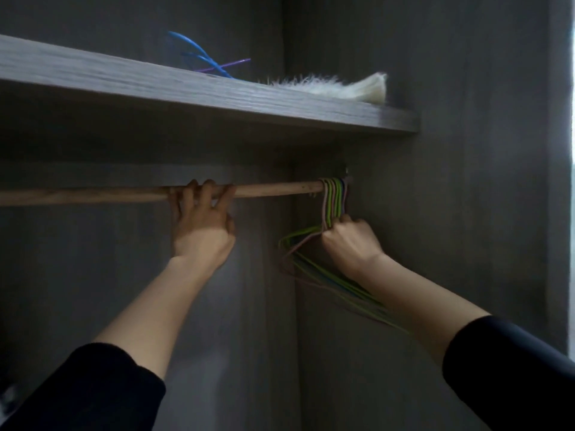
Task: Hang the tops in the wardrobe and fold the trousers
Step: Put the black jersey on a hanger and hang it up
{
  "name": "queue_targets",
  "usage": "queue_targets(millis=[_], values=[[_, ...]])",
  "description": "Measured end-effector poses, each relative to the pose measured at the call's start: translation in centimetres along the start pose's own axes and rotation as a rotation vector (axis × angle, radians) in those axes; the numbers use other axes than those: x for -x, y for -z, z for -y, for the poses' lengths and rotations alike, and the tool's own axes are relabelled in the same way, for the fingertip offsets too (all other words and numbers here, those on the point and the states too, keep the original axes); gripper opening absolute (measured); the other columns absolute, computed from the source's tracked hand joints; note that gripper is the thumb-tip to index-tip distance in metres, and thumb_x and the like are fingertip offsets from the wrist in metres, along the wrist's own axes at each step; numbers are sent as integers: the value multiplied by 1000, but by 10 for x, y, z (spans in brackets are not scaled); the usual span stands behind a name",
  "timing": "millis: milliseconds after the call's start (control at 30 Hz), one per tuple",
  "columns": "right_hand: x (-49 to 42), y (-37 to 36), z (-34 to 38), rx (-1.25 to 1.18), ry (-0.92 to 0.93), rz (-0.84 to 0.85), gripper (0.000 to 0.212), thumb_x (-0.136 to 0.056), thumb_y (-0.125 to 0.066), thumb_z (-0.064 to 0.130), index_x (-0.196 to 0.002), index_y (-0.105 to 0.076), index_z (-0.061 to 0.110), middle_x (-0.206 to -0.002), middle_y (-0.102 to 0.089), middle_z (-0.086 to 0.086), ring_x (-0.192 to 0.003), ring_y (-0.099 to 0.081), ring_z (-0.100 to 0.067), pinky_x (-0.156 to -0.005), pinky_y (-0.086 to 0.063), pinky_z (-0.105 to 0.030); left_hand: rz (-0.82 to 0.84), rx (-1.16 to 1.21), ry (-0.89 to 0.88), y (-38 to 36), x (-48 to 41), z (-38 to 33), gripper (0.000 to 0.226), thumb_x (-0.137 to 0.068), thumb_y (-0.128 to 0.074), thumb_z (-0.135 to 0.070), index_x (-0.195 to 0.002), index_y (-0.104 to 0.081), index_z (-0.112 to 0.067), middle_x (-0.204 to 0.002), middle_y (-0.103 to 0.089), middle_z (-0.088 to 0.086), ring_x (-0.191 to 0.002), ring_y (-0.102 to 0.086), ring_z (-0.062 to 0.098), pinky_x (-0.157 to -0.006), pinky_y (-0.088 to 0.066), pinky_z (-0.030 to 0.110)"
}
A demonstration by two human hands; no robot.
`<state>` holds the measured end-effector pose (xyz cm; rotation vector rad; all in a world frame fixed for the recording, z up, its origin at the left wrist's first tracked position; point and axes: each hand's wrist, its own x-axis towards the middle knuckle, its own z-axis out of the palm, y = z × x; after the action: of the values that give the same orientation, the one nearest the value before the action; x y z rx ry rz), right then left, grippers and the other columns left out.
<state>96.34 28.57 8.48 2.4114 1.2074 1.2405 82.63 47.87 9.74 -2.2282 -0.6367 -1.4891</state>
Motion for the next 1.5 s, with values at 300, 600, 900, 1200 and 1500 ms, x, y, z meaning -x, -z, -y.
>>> queue_targets(millis=[300, 600, 900, 1200, 1500], values=[[-1, 1, -6, 15, -58, 110, 24, -95, -48, 6, -115, -60, 8, -114, -61, -12, -102, -58, -29, -65, -39, -34, 6, 18, 9, 5, 2, -3, 61, -72, -45, -20, -132, -54, -17, -127, -51, 19, -119, -41, 45, -108, -17, 60], [-15, 10, -14, -946, -422, 112, 16, -87, -59, 21, -100, -60, 11, -96, -62, -8, -78, -59, -21, -66, -51, -31, 83, 5, 39, 9, -1, -3, 64, -72, -42, -25, -136, -51, -20, -131, -49, 17, -123, -38, 43, -109, -20, 58], [-10, 26, 12, -1299, -498, 8, 23, -91, -59, 30, -101, -63, 10, -94, -65, -10, -86, -61, -26, -69, -45, -31, 213, 37, 48, 22, -3, -5, 63, -90, -51, -31, -148, -28, -28, -150, -27, 9, -139, -16, 35, -115, -8, 46], [121, 46, 34, -1122, -659, 153, 58, -79, -61, 63, -49, -44, 16, -48, -44, 3, -46, -42, -16, -47, -29, -28, 384, 338, 46, 52, 97, -50, 56, -96, -43, -35, -148, -27, -23, -152, -25, 13, -134, -24, 34, -107, -28, 47], [288, 77, 10, -778, -683, 270, 67, -90, -54, 52, -40, -37, 11, -33, -31, -1, -32, -33, -12, -38, -23, -23, 621, 581, -102, 83, 211, -149, 50, -96, -41, -36, -144, -33, -25, -149, -30, 3, -136, -25, 23, -98, -40, 43]])
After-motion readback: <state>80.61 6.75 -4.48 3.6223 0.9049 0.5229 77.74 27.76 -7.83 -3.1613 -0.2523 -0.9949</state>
